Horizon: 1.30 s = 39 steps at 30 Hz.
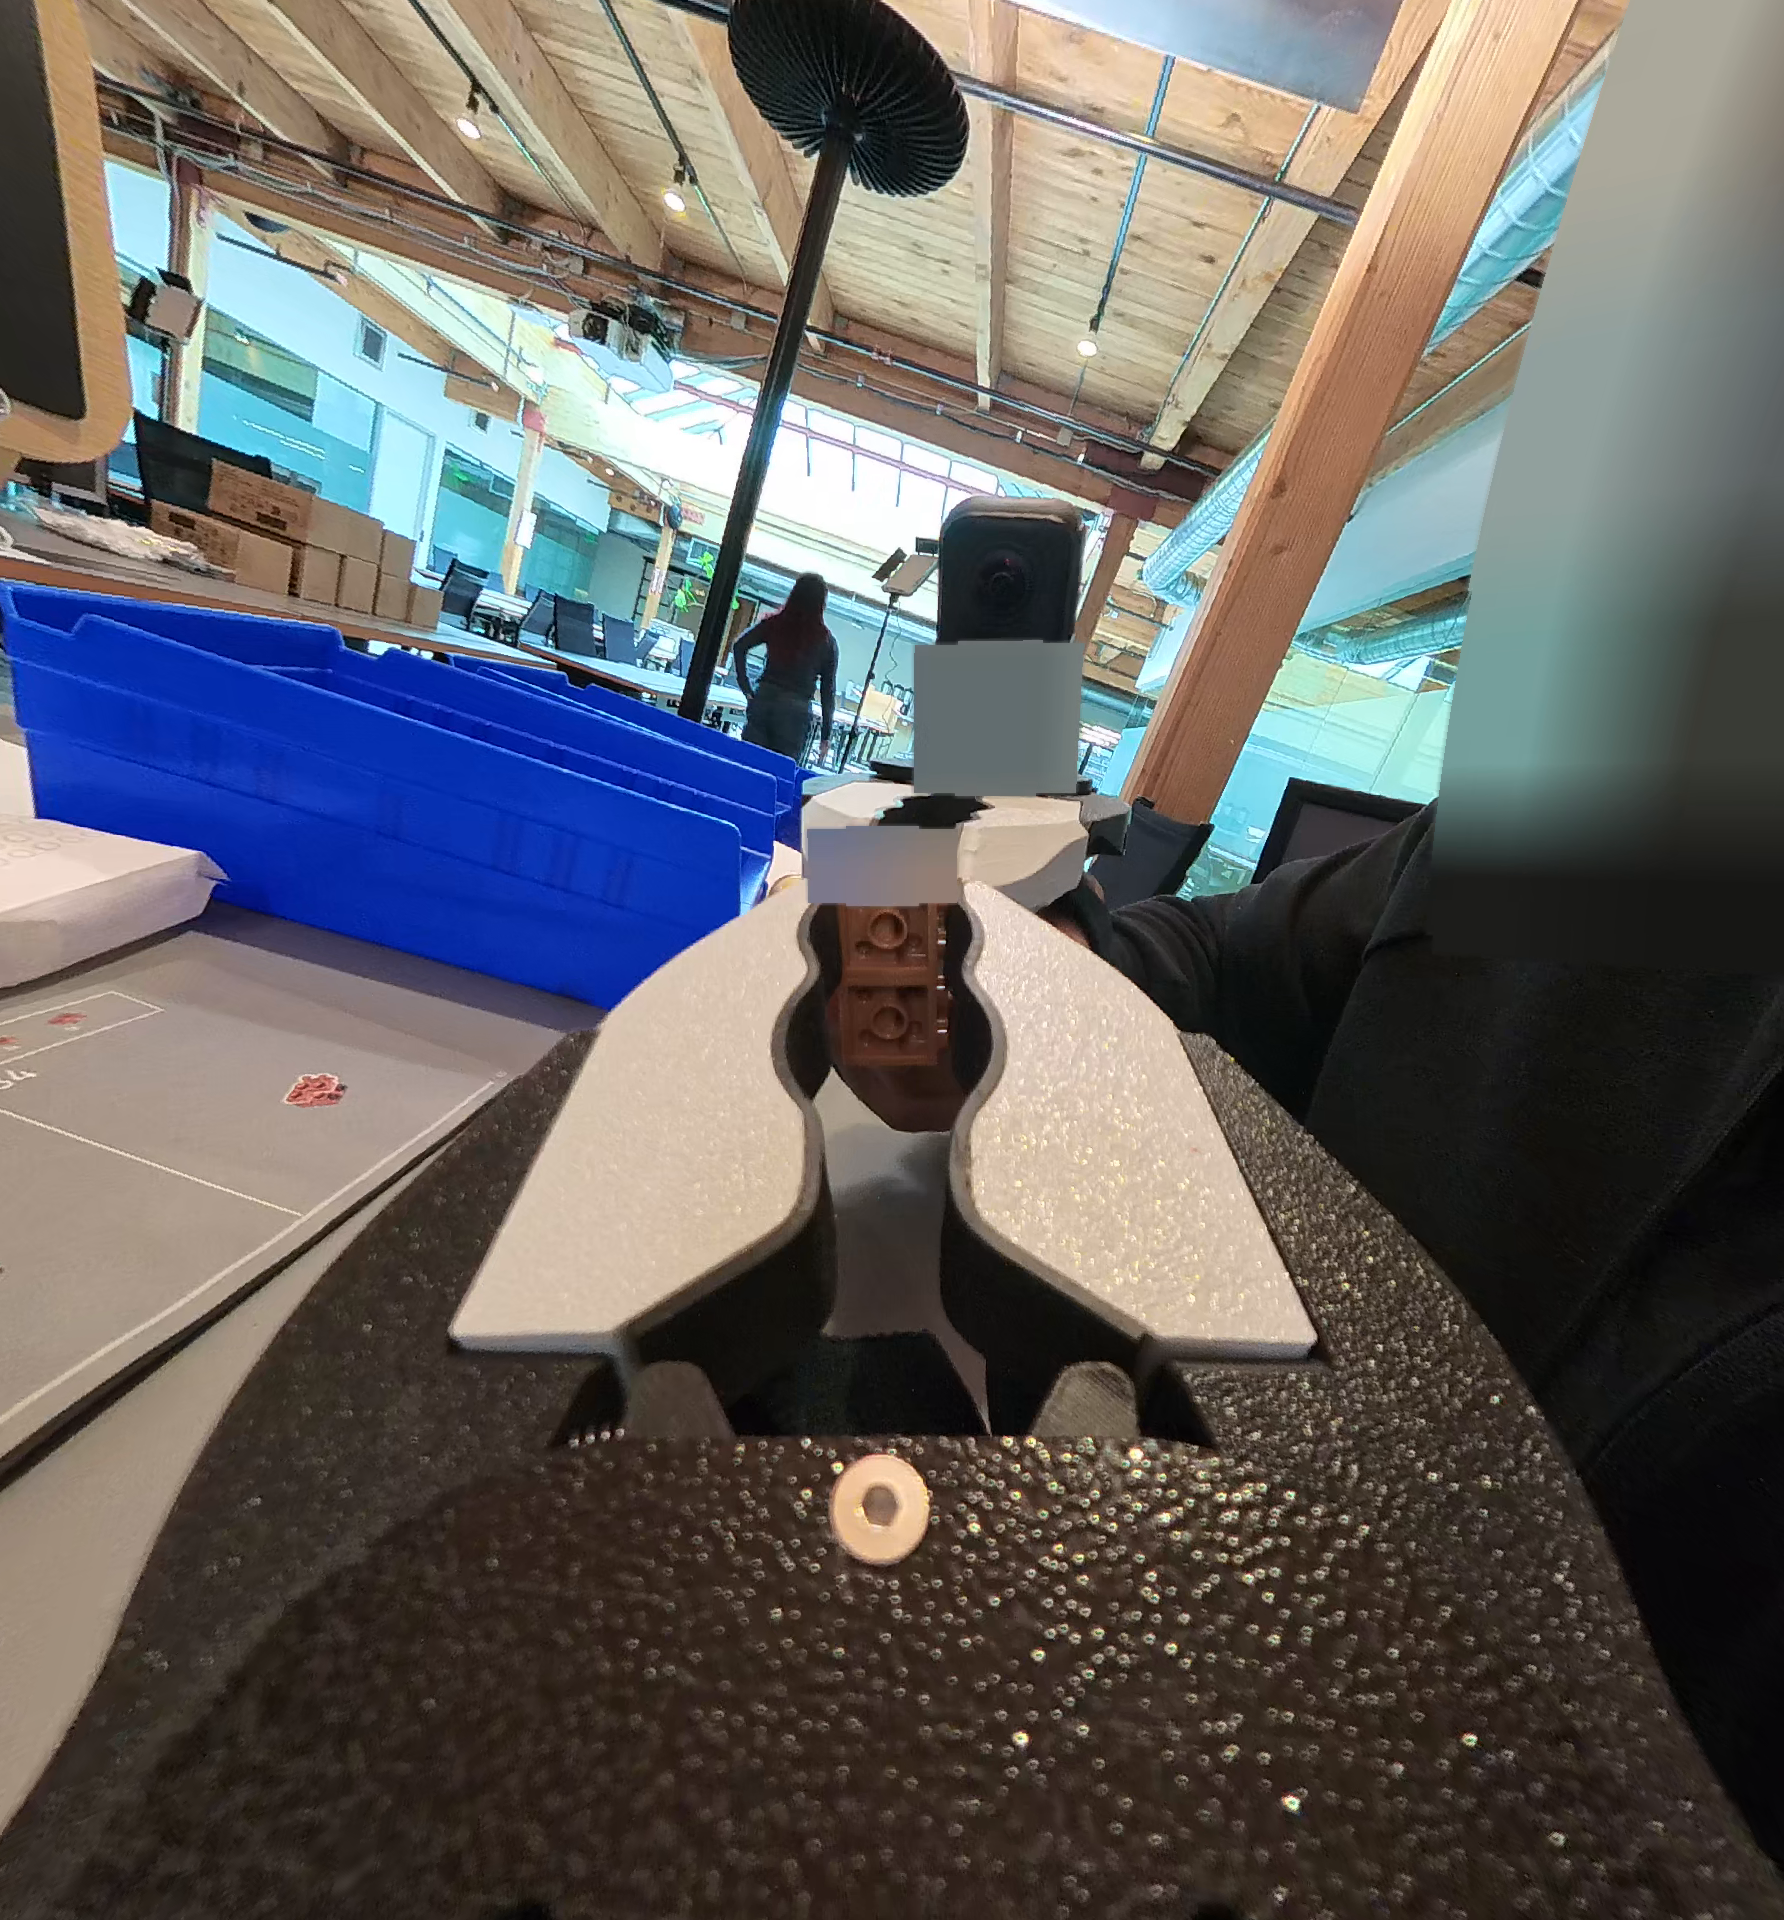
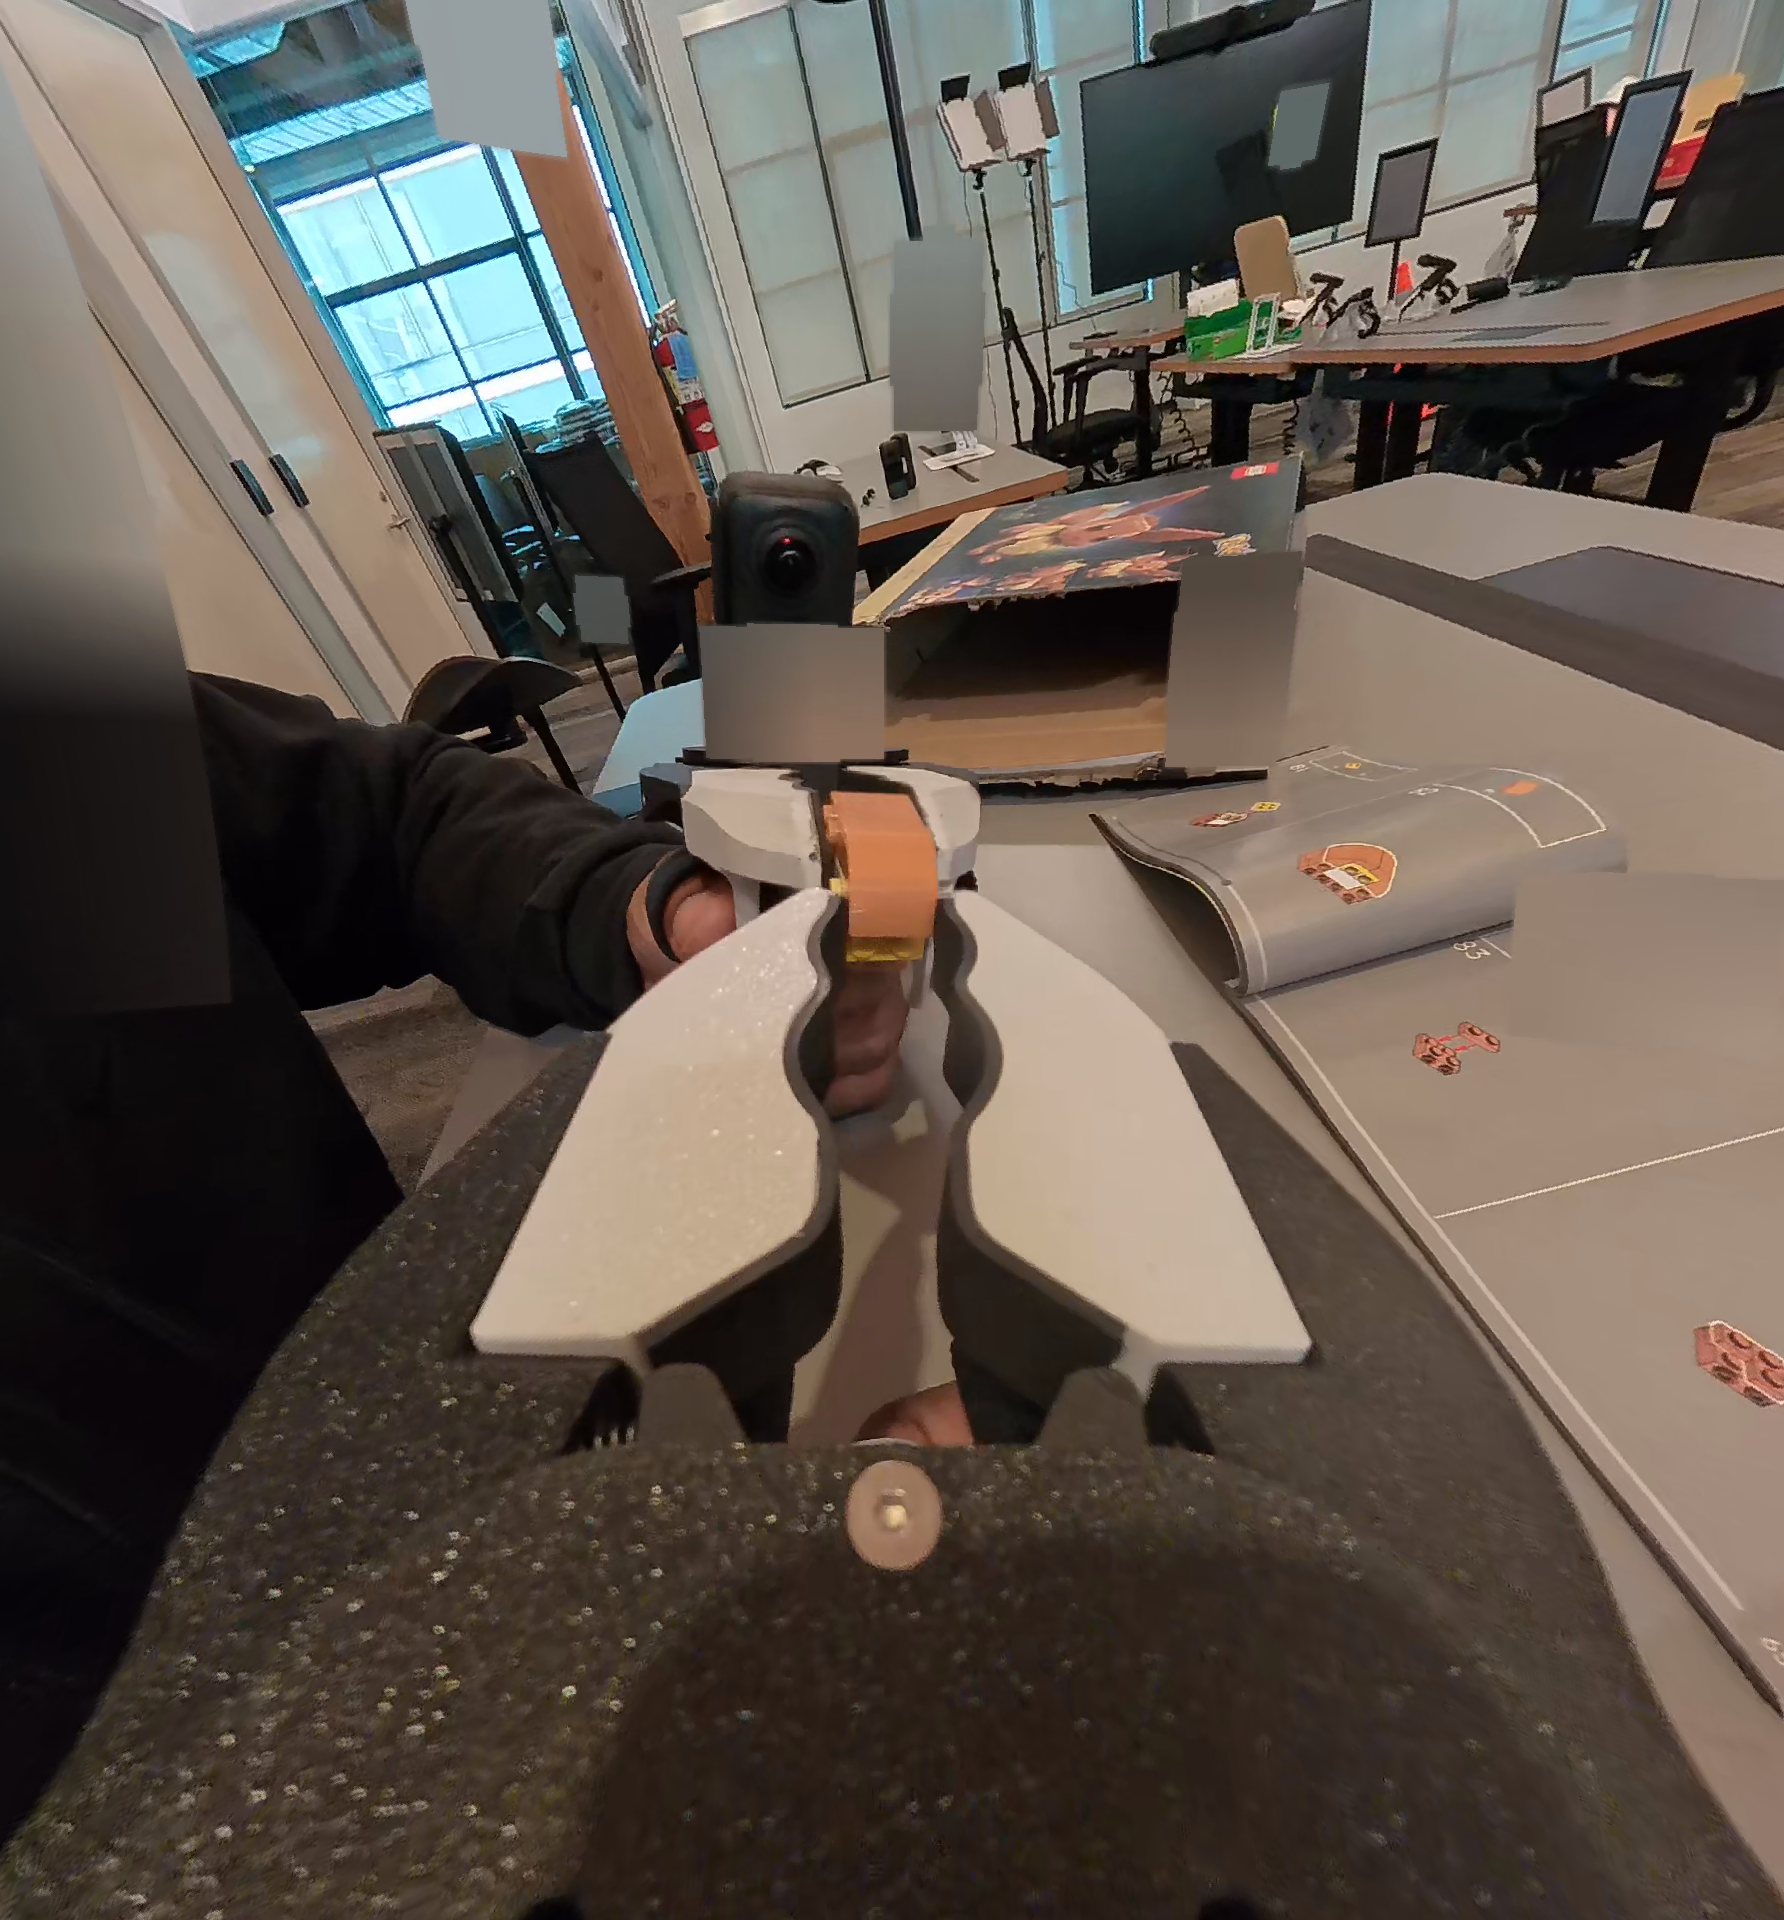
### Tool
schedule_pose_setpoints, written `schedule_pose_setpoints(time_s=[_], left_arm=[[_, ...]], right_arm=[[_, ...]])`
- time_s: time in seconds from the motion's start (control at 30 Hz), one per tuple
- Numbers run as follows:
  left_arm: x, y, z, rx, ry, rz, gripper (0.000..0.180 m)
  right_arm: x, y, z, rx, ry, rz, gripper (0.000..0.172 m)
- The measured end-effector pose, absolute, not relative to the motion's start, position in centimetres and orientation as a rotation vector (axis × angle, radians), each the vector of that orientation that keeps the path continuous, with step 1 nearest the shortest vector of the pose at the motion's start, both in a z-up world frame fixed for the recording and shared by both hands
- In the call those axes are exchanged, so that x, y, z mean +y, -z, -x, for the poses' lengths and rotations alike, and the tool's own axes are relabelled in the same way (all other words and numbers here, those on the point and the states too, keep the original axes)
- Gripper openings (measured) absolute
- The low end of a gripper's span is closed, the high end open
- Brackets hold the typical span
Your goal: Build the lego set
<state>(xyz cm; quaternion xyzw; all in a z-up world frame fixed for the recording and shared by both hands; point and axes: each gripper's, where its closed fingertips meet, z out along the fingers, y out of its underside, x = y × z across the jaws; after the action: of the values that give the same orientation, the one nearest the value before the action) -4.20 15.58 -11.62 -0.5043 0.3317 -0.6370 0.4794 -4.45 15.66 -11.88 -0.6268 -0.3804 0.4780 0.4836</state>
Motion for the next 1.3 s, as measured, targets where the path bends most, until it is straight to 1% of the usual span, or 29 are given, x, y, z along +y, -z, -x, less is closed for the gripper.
schedule_pose_setpoints(time_s=[0.17,0.4,0.57,0.63,0.8,0.9,1.07,1.3], left_arm=[[15.7,11.3,4.3,0.806,1.538,1.219,0.019],[16.6,11.1,4.7,0.765,1.539,1.227,0.019],[17.5,11.0,5.2,0.669,1.616,1.246,0.019],[18.0,10.8,5.6,0.615,1.666,1.248,0.019],[18.7,10.8,6.0,0.5,1.857,1.278,0.019],[19.0,10.8,6.2,0.411,1.989,1.281,0.019],[19.6,10.7,6.1,0.255,2.079,1.239,0.019],[19.5,10.6,4.6,0.118,2.154,1.136,0.019]], right_arm=[[15.5,13.7,5.2,-0.973,-1.105,1.585,0.016],[16.3,12.9,5.0,-0.911,-1.059,1.528,0.017],[16.2,12.6,4.8,-0.91,-1.081,1.479,0.028],[16.3,12.5,4.5,-0.916,-1.057,1.442,0.03],[16.8,13.3,4.0,-0.998,-0.805,1.313,0.024],[17.2,13.6,3.9,-1.012,-0.638,1.245,0.023],[18.3,14.4,3.8,-0.961,-0.464,1.246,0.026],[18.8,13.6,3.2,-0.869,-0.394,1.238,0.032]])
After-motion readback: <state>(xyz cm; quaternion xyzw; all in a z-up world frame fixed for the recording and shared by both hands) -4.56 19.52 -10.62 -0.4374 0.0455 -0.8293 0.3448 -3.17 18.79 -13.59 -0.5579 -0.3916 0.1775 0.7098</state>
